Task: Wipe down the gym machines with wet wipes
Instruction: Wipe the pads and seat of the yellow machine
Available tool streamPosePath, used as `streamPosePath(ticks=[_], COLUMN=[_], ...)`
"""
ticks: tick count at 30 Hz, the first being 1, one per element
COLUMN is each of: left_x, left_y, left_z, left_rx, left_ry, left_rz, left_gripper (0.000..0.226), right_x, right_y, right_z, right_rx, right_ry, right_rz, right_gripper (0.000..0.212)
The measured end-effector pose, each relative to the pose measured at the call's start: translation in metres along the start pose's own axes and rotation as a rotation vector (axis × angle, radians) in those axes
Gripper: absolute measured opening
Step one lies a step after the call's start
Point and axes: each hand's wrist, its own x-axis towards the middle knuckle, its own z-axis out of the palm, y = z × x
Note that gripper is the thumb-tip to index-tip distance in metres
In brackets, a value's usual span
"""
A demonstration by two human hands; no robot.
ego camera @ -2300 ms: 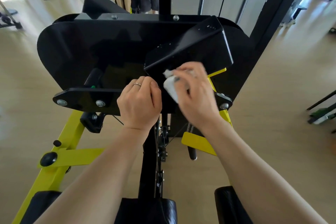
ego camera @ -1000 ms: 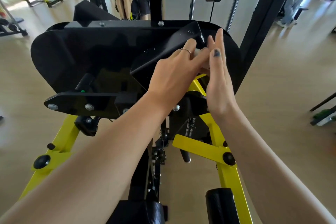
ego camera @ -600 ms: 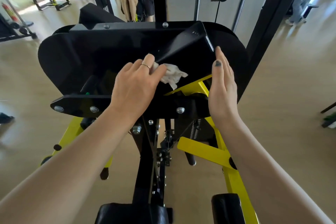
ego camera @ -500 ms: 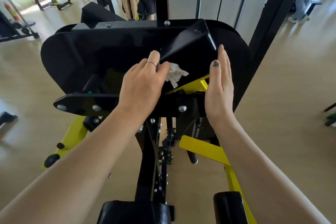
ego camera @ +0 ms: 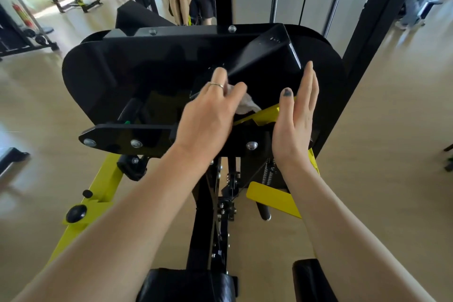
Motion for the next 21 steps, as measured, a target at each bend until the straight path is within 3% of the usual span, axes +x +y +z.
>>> streamPosePath(ticks=[5, 9, 21], left_x=[-0.016, -0.015, -0.021], left_y=[-0.032, -0.035, -0.038], left_z=[-0.011, -0.009, -0.008], left_rx=[-0.056, -0.281, -0.345], left_ry=[0.023, 0.028, -0.018], left_rz=[-0.343, -0.538, -0.483], left_gripper=[0.012, 0.013, 0.018], right_x=[0.001, 0.002, 0.002], right_y=[-0.002, 0.001, 0.006], right_z=[0.004, 0.005, 0.013], right_rx=[0.017, -0.002, -0.088], right_ry=[0.014, 0.025, 0.074], right_rz=[0.003, -0.006, -0.072], right_gripper=[0.063, 0.064, 0.069])
